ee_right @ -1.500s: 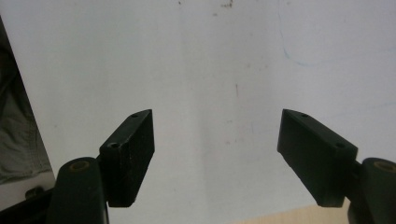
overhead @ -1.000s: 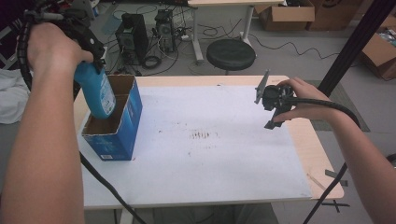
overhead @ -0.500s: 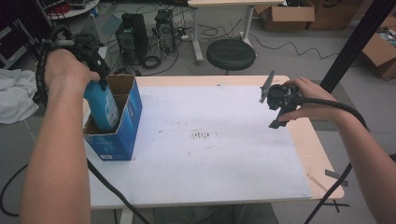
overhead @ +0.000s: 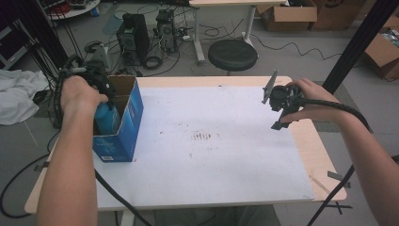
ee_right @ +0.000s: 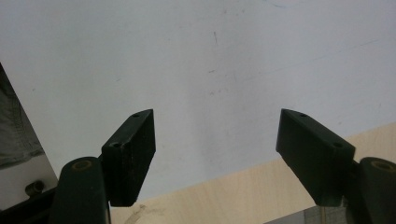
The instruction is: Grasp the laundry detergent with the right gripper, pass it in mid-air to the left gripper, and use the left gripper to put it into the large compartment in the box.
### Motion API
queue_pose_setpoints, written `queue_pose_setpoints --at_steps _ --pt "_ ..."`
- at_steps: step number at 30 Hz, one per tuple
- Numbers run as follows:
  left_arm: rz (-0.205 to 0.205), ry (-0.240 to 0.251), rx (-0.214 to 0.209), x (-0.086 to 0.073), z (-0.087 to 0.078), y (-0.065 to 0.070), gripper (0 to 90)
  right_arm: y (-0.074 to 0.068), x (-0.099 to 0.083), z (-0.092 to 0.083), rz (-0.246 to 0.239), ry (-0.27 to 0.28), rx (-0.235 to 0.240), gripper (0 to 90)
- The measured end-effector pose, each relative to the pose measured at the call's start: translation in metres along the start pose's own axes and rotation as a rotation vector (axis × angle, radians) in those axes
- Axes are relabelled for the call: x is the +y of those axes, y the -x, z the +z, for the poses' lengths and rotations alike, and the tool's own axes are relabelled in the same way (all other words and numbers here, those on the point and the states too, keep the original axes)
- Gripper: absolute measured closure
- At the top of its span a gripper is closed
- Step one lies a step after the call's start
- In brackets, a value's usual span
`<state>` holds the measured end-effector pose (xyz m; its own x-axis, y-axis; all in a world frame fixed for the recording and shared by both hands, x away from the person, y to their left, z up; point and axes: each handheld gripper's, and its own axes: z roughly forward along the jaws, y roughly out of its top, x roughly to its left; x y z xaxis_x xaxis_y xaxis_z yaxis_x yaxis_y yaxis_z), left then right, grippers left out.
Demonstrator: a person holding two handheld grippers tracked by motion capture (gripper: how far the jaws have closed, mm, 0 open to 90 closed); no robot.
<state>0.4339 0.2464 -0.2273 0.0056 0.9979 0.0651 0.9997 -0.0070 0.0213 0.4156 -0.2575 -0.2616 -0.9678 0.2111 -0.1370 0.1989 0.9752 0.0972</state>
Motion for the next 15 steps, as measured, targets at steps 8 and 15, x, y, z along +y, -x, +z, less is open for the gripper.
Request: queue_pose_setpoints --at_steps 8,15 --pt "0.006 -0.026 -0.018 -0.001 0.027 0.002 38.6 0.0 -0.001 0.003 0.004 -0.001 -0.005 28.5" --pt "0.018 -0.037 -0.02 0.001 0.038 0.007 38.6 0.001 -0.002 0.006 0.007 0.004 -0.006 28.5"
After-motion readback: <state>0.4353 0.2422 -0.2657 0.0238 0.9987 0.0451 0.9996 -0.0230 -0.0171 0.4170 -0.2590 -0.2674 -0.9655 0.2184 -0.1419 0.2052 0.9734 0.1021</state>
